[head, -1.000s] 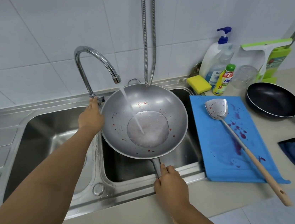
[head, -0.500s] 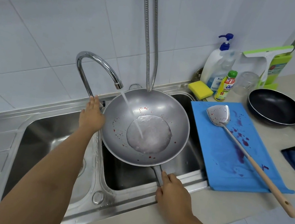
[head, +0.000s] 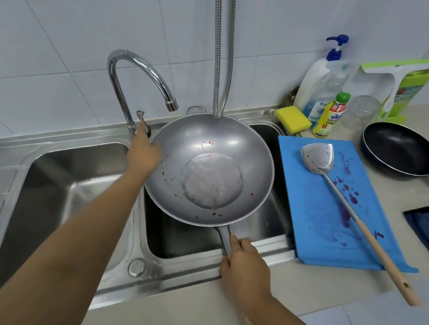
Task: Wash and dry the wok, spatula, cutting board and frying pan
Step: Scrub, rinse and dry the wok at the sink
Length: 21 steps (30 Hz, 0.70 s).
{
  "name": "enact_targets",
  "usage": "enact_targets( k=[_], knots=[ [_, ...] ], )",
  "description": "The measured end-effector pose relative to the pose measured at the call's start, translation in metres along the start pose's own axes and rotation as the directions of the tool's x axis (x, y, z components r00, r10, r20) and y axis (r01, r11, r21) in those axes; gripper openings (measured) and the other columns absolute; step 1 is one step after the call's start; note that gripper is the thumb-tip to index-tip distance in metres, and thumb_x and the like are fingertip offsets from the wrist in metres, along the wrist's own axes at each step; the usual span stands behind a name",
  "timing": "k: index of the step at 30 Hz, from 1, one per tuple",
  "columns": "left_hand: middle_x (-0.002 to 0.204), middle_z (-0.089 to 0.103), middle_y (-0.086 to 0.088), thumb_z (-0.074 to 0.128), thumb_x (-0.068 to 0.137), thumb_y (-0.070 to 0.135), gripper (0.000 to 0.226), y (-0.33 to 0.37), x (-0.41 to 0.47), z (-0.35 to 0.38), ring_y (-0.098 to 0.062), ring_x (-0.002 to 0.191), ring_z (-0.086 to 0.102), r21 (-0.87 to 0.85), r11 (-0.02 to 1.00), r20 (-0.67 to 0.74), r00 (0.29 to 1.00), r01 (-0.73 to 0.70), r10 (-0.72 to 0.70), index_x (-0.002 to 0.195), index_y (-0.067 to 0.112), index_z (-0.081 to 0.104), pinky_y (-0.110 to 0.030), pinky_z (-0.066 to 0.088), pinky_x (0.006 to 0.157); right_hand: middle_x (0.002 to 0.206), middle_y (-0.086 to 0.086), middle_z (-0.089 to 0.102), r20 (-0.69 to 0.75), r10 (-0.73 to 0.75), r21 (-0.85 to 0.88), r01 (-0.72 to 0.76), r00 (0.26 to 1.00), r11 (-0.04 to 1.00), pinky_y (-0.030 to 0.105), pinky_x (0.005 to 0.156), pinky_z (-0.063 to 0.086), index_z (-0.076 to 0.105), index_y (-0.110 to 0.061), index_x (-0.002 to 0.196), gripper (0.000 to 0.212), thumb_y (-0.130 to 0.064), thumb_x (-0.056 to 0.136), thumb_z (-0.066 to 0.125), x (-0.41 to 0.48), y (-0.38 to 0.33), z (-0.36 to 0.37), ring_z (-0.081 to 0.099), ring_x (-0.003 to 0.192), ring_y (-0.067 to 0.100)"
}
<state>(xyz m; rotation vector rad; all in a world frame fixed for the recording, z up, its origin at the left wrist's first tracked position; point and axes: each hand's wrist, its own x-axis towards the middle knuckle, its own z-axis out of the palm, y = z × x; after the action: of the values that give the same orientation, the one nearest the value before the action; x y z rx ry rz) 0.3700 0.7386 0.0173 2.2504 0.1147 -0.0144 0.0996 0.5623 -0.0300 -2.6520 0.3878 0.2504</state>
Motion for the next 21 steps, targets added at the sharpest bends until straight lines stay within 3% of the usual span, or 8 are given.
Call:
enact_targets(
  k=[3,7,10,13,14,17,19,21],
  knots=[
    [0.142,0.049,-0.005,0.053,0.092,0.008,0.059,-0.008,-0.083,0.026,-0.013,0.120,0.051,-0.300,0.954,-0.170,0.983,0.012,-0.066,0.147,0.015,0.032,-0.035,0.042,0.105,0.137,-0.002,0.044,0.007,0.006,0.025,-0.006,1.000,1.000,0.023,0.093,0.046,0.023,-0.021,0.153,0.055,-0.033,0.101,0.038,-0.002,0.002,0.001,0.050,0.117,0.014],
    [0.125,0.047,-0.008,0.064,0.089,0.004,0.058,-0.008,-0.180,0.057,-0.023,0.112,0.054,-0.607,0.749,-0.167,0.879,0.266,-0.447,0.136,0.009,0.032,-0.033,0.046,0.099,0.134,-0.003,0.045,0.024,0.013,0.070,-0.014,1.000,0.997,0.022,0.089,0.045,0.026,-0.021,0.153,0.056,-0.033,0.101,0.042,-0.002,0.005,0.004,0.050,0.115,0.013],
    [0.132,0.045,-0.013,0.070,0.088,0.013,0.075,-0.004,-0.202,0.078,-0.029,0.116,0.053,-0.715,0.504,0.058,0.759,0.485,-0.648,0.146,0.013,0.022,-0.037,0.044,0.100,0.133,-0.003,0.044,0.032,0.016,0.122,-0.020,0.999,0.992,0.027,0.091,0.048,0.028,-0.020,0.152,0.057,-0.033,0.100,0.045,0.000,0.008,0.007,0.050,0.117,0.015],
    [0.133,0.050,-0.017,0.063,0.094,0.019,0.070,0.001,-0.194,0.092,-0.032,0.109,0.058,-0.746,0.288,0.370,0.734,0.600,-0.570,0.147,0.015,0.019,-0.042,0.050,0.096,0.132,-0.002,0.043,0.059,-0.009,0.184,-0.002,0.998,0.983,0.029,0.088,0.049,0.029,-0.020,0.151,0.058,-0.034,0.099,0.049,0.002,0.009,0.006,0.052,0.115,0.016],
    [0.130,0.052,-0.016,0.059,0.097,0.016,0.063,0.003,-0.192,0.096,-0.033,0.107,0.060,-0.735,0.303,0.382,0.739,0.607,-0.554,0.146,0.013,0.020,-0.040,0.052,0.088,0.131,-0.001,0.043,0.078,-0.024,0.195,0.008,0.997,0.981,0.030,0.087,0.050,0.030,-0.021,0.150,0.058,-0.035,0.098,0.050,0.003,0.011,0.006,0.053,0.113,0.017],
    [0.119,0.051,-0.012,0.046,0.098,0.005,0.052,0.014,-0.187,0.103,-0.034,0.107,0.060,-0.702,0.416,0.236,0.740,0.578,-0.630,0.143,0.010,0.021,-0.030,0.053,0.063,0.125,0.001,0.044,0.163,-0.087,0.218,0.050,0.983,0.975,0.034,0.083,0.051,0.037,-0.020,0.144,0.053,-0.037,0.095,0.052,0.010,0.019,0.003,0.055,0.108,0.020],
    [0.120,0.051,-0.012,0.044,0.097,0.004,0.052,0.018,-0.186,0.107,-0.032,0.105,0.059,-0.698,0.437,0.176,0.727,0.568,-0.664,0.143,0.009,0.021,-0.031,0.053,0.059,0.121,0.003,0.045,0.260,-0.134,0.255,0.066,0.956,0.965,0.036,0.081,0.051,0.044,-0.019,0.136,0.046,-0.036,0.094,0.050,0.018,0.026,-0.004,0.057,0.104,0.023],
    [0.121,0.052,-0.015,0.045,0.096,0.007,0.057,0.021,-0.184,0.111,-0.031,0.102,0.059,-0.674,0.464,0.116,0.703,0.575,-0.702,0.146,0.008,0.018,-0.038,0.057,0.063,0.114,0.005,0.050,0.348,-0.214,0.297,0.109,0.913,0.949,0.039,0.082,0.051,0.054,-0.020,0.122,0.034,-0.033,0.091,0.052,0.030,0.031,-0.014,0.059,0.097,0.025]
  ],
)
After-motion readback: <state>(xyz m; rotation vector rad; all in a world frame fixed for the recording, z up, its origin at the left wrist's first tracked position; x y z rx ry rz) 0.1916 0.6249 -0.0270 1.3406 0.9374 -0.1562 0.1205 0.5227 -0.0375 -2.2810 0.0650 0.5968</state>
